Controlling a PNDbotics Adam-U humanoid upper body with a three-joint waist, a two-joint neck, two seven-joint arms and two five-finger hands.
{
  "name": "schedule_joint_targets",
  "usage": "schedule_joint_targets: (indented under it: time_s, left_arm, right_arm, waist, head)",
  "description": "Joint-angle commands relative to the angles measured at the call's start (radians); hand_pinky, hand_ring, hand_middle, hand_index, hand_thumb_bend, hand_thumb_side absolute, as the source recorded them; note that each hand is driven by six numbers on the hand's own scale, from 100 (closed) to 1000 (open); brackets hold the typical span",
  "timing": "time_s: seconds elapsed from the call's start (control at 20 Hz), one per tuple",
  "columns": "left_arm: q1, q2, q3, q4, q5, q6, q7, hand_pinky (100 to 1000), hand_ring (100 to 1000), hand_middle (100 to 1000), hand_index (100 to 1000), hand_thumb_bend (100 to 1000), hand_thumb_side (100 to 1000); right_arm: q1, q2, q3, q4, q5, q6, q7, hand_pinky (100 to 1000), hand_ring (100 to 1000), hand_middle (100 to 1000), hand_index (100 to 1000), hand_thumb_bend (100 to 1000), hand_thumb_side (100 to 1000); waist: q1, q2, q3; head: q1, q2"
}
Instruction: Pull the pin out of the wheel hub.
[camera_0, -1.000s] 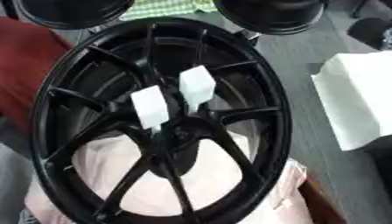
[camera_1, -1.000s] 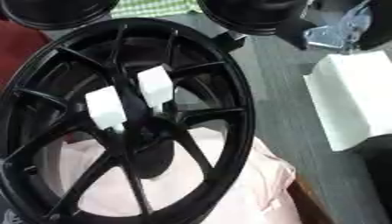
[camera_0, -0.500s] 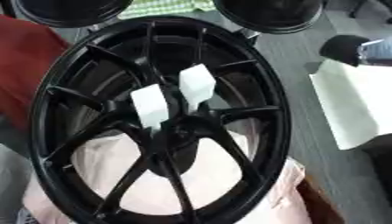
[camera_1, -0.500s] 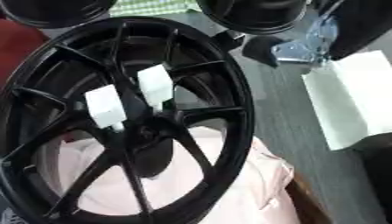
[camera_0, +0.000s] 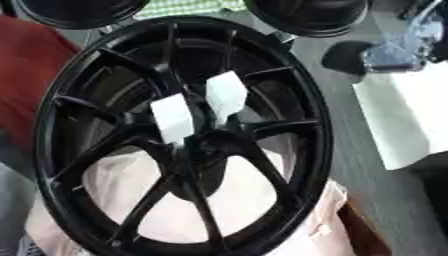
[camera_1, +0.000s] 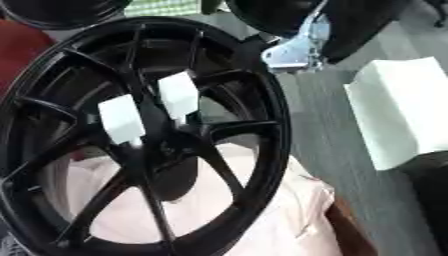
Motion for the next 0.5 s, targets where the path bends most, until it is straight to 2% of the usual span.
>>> schedule_joint_targets:
  time_s: [0.05,0.5]
  left_arm:
    - [-0.013,0.031,0.006,-0.012,0.004,0.003,-0.001,752,749,715,761,283,791]
    - [-0.025,0.024,0.002,-0.012,0.008,0.006,-0.002,753,749,713,760,279,795]
  right_arm:
    - [-0.035,0.023,0.009,0.035,0.018,0.012,-0.012,833,827,781,814,312,463]
    - [-0.077,0.113,0.057,0.13,0.023,0.038,0.004,834,824,778,815,334,456]
  waist:
    - [0.002,-0.027,0.003]
    - [-0.002,-0.021,0.014]
  head:
    - [0.0,0.005]
    - [-0.004,0.017]
